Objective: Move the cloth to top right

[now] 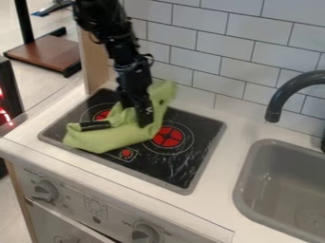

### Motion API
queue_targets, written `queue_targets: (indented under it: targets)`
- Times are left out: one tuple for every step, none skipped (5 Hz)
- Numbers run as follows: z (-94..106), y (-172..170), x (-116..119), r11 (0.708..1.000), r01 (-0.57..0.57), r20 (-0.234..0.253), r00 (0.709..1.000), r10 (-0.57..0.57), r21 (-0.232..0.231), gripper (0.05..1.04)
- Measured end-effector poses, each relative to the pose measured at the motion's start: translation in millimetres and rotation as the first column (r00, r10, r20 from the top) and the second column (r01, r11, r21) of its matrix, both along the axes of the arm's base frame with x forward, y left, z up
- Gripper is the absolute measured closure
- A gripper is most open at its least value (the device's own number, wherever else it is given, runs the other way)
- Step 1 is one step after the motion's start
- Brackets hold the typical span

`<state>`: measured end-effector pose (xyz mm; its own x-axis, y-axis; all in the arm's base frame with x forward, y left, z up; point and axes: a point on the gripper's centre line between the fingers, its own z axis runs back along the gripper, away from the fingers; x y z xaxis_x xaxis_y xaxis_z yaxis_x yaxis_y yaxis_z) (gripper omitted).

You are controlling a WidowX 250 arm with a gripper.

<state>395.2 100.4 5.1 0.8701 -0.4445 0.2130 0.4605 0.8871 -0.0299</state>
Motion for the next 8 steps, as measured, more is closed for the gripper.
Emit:
queue_targets:
  targets:
    - [-1.0,16.3,-5.9,0.998,-0.057,-0.013,0.998,0.057,0.001,0.083]
    - [-1.4,40.4,-14.7,0.992,-0.127,-0.017,0.992,0.127,0.000,0.083]
    - [-2.8,43.8,-17.9,0.990,-0.139,-0.020,0.990,0.139,0.000,0.083]
    - [-1.3,38.5,-17.4,0.988,-0.147,-0.015,0.989,0.147,-0.038,0.083]
    - [9.2,29.8,-18.2,0.983,-0.161,-0.023,0.987,0.160,-0.093,0.083]
    - [29.5,26.0,-18.7,0.964,-0.210,-0.022,0.978,0.209,-0.163,0.083]
    - [62.5,34.5,-19.3,0.946,-0.255,0.026,0.964,0.265,-0.199,0.083]
    - [93.0,32.2,-19.1,0.950,-0.239,0.087,0.961,0.261,-0.203,0.083]
